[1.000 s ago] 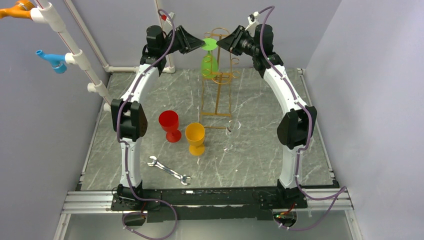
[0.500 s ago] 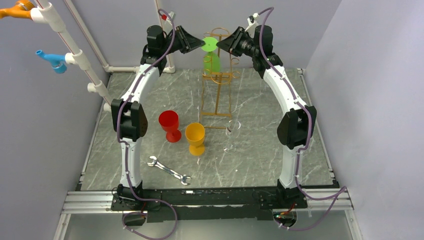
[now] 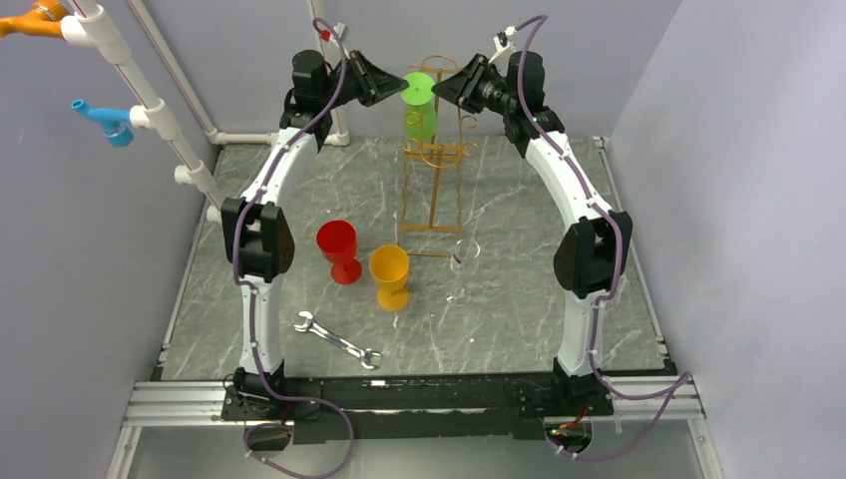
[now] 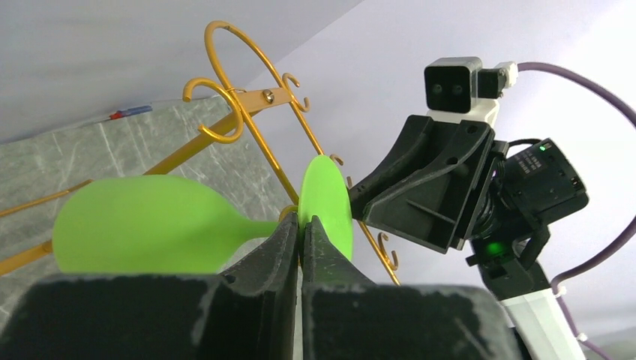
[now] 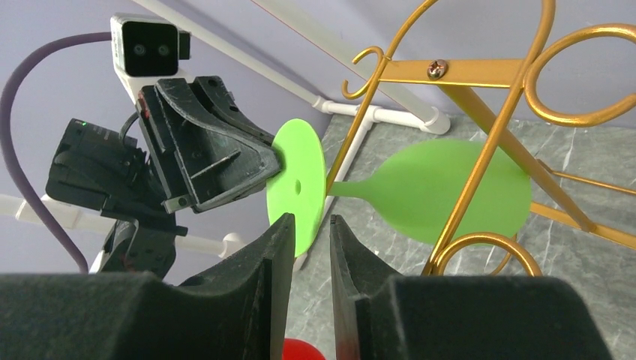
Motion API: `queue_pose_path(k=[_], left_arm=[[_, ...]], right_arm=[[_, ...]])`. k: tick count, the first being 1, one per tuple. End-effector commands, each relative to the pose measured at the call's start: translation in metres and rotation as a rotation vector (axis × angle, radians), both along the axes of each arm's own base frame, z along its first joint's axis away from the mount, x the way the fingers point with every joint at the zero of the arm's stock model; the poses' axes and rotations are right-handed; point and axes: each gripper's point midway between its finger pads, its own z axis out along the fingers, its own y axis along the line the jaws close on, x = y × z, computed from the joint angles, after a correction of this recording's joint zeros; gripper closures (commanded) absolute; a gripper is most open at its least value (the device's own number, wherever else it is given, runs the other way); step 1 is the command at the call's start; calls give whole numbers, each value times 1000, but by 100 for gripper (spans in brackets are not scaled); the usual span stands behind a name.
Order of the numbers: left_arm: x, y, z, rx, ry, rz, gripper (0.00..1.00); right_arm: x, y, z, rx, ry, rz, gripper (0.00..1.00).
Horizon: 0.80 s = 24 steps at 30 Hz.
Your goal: Take the wine glass off the wine glass rack
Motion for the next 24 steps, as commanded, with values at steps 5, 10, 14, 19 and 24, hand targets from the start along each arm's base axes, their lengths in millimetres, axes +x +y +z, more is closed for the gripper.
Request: queue_pose_path(k=[5, 10, 14, 19, 24], left_arm=[[-13, 9, 42, -76, 6, 11, 100], [-16, 11, 50, -120, 64, 18, 100], [-17, 14, 55, -149, 112, 39, 100], [-18, 17, 60, -193, 148, 61, 100], [-19, 19, 66, -232, 177, 73, 100]], right_arm=[[-19, -4, 43, 38, -87, 15, 74], [-20, -4, 44, 40, -91, 17, 74], [-21, -5, 45, 43, -90, 16, 74], [-23, -5, 46, 46, -90, 16, 74], [-24, -7, 48, 49, -91, 13, 74]])
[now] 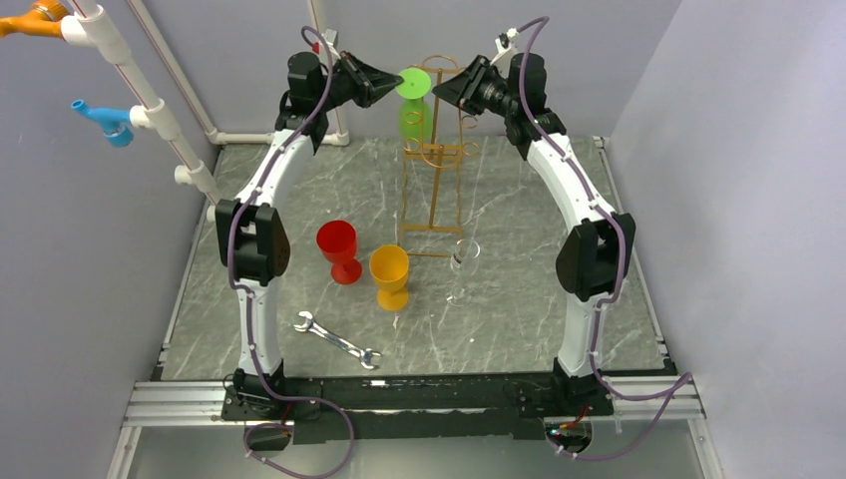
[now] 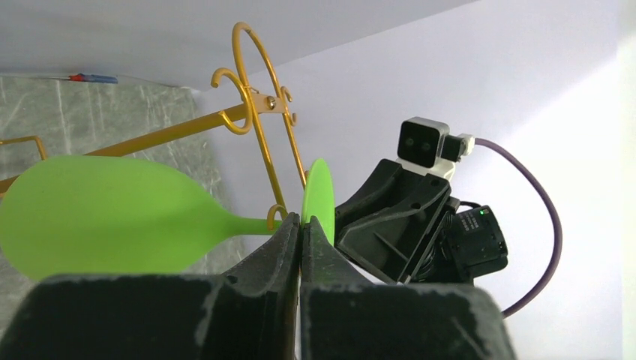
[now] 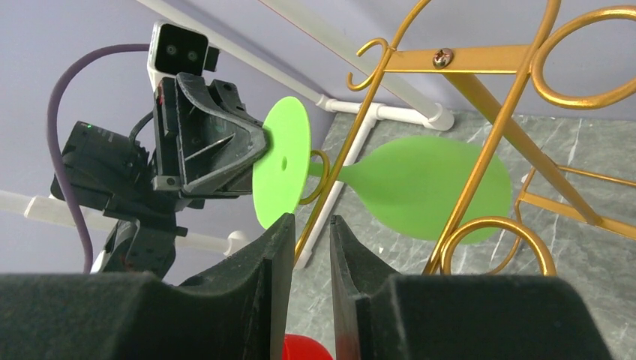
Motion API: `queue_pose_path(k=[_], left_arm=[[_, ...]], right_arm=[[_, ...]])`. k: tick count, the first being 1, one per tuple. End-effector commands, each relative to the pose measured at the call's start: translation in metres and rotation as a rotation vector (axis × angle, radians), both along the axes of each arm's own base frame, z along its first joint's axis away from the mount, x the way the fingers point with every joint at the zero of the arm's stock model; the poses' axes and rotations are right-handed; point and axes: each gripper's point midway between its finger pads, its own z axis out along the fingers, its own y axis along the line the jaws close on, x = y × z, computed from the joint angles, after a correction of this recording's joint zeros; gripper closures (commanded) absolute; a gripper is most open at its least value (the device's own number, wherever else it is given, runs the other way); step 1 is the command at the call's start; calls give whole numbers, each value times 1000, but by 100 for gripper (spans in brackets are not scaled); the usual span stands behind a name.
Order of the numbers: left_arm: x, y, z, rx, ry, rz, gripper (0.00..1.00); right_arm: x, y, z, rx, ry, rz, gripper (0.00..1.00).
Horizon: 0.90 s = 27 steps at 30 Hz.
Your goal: Take the wine glass off the wine glass rack
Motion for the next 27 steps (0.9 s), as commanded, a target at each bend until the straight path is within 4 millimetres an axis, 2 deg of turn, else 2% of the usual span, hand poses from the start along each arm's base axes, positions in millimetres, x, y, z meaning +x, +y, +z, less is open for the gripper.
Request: queue_pose_path(k=[1, 10, 17, 22, 27], left_arm=[[-19, 10, 59, -74, -61, 34, 100], [-17, 13, 62, -85, -20, 63, 100], [-18, 15, 61, -80, -20, 77, 100], [-19, 21, 70, -63, -56, 98, 100], [-17, 27, 71, -62, -55, 112, 100]], right_arm=[[-19, -6, 46, 38, -96, 14, 74], [-22, -10, 47, 42, -94, 12, 71], [-22, -10, 46, 44, -87, 18, 56], [-24, -9, 49, 49, -90, 21, 49], [-24, -10, 49, 50, -88, 22, 43]])
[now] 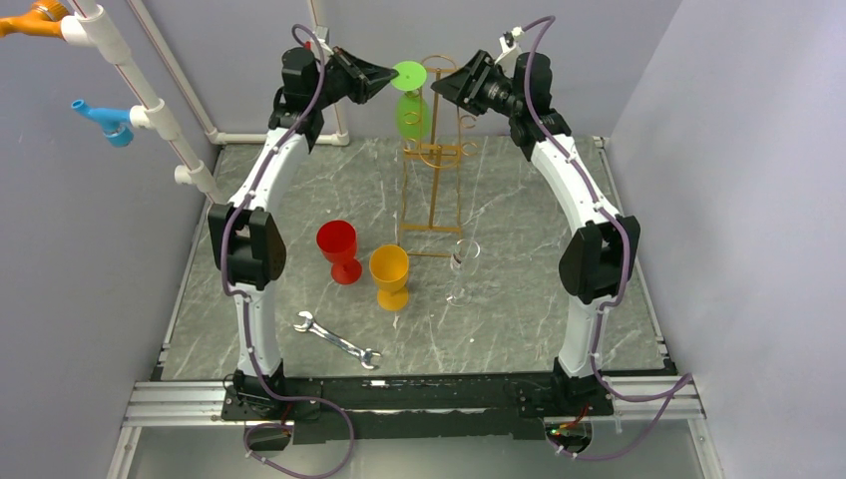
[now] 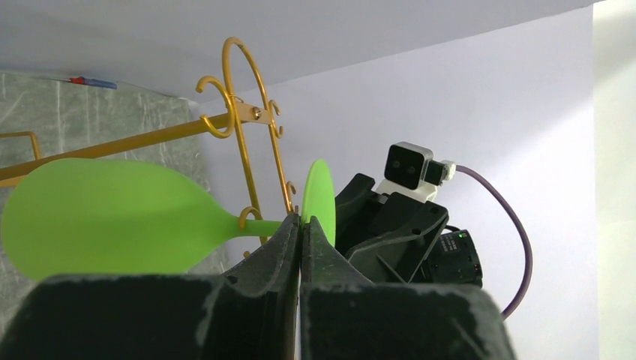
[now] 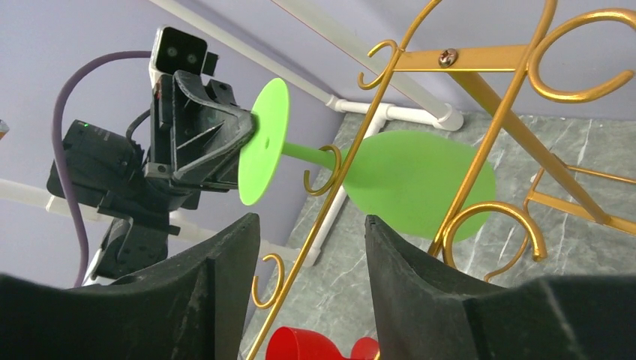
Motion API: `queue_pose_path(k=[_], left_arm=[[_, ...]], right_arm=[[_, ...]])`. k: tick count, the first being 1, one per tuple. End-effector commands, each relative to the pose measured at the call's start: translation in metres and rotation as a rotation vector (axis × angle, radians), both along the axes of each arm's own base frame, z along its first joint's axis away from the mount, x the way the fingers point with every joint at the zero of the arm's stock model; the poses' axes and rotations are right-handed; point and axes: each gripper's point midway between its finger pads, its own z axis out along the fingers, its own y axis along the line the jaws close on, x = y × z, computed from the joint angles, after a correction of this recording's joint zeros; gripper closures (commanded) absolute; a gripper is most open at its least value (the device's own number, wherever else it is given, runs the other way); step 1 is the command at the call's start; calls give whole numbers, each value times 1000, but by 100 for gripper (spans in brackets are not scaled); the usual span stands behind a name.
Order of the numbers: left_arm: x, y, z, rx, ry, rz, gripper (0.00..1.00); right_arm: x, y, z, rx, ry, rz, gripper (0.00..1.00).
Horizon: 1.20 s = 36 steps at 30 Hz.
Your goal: Take the wine glass off the wine glass rack
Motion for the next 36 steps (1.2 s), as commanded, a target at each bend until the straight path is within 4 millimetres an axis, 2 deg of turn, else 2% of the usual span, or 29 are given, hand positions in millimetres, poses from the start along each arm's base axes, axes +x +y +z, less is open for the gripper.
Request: queue_pose_path(k=[1, 6, 9, 14, 25, 36], left_arm=[[-17, 16, 53, -10, -123, 40, 100], [-16, 22, 51, 12, -117, 63, 100], [-17, 24, 52, 13, -115, 63, 100], [-20, 22, 52, 8, -106, 41, 100], [-14, 24, 26, 63, -46, 46, 100], [-17, 32, 36, 89, -91, 75, 100]], right_arm=[[-17, -5, 41, 30, -85, 9, 42], [-17, -6, 43, 28, -89, 7, 32], [-17, -6, 42, 29, -86, 7, 30], [-17, -4, 41, 34, -84, 13, 28], [-17, -5, 40, 36, -81, 15, 27], [-20, -5, 42, 37, -84, 17, 26]])
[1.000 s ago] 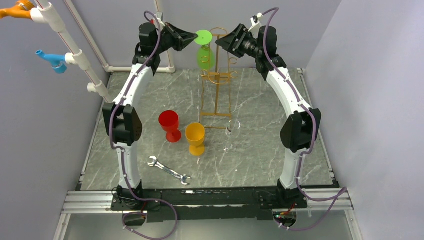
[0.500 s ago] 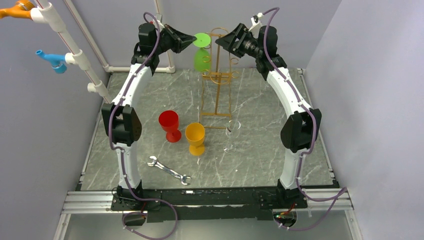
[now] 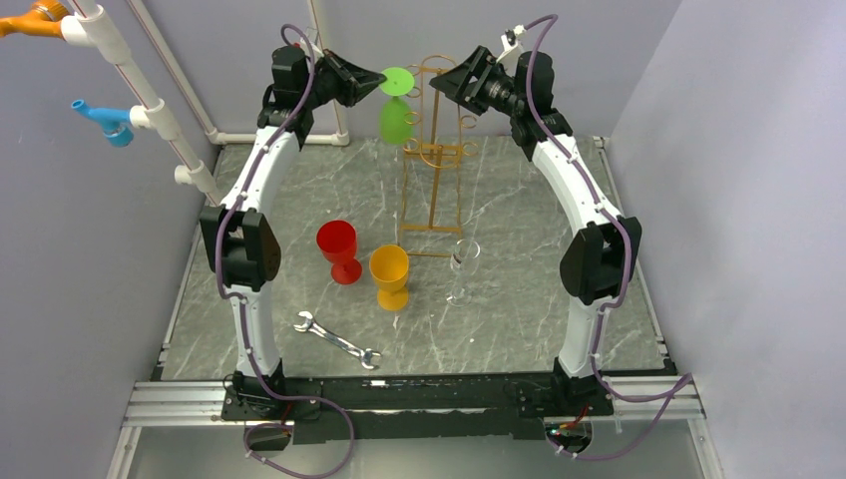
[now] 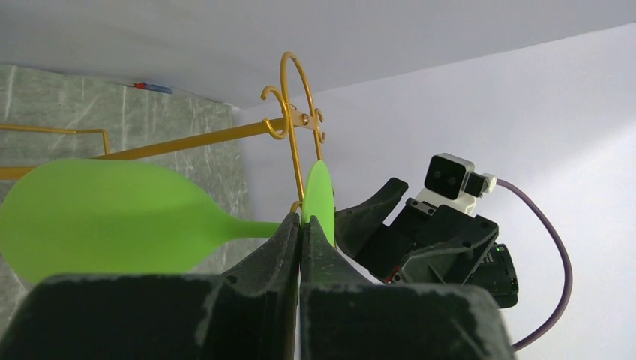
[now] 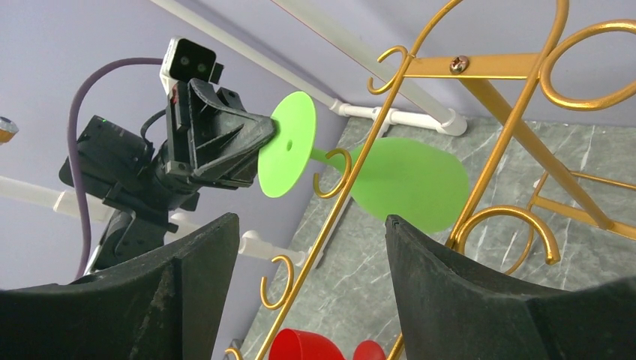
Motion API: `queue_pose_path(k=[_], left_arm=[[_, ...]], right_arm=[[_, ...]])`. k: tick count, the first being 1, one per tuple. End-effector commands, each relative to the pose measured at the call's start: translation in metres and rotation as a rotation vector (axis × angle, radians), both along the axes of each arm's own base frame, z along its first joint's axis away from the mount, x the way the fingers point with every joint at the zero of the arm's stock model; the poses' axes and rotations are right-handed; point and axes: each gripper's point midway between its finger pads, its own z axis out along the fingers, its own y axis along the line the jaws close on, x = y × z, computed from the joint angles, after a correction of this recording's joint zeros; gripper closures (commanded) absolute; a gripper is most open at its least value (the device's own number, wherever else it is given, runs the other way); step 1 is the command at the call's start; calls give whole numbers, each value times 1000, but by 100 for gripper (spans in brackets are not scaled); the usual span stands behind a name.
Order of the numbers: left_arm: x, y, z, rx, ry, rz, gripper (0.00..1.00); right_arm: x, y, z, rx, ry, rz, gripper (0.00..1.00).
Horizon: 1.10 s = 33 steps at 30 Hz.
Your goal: Take the wine glass off the wine glass rack
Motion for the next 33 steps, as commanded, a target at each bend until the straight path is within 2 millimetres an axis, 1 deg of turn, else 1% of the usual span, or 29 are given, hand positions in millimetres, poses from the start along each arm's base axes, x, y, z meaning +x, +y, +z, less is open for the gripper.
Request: queue_pose_path(k=[1, 3, 10, 13, 19, 22, 30, 33], left_arm=[[-21, 10, 49, 8, -125, 19, 100], [-24, 11, 49, 9, -131, 15, 100], [-42, 15, 69, 49, -241, 7, 100], [-50, 17, 73, 92, -285, 5, 100], [-73, 15, 80, 114, -385, -41, 100], [-81, 14, 83, 125, -414, -56, 100], [-107, 15, 101, 192, -550, -78, 100], [-119, 16, 108, 222, -621, -90, 100]], right_arm=[[-18, -4, 36, 28, -75, 18, 26], [-19, -4, 37, 31, -76, 19, 26], [-22, -3, 41, 48, -77, 28, 26], [-24, -3, 44, 52, -80, 32, 26], [-33, -6, 56, 57, -97, 28, 25], [-39, -6, 64, 72, -103, 34, 25], [-55, -5, 82, 114, -93, 65, 24], [-62, -4, 94, 143, -105, 82, 24]])
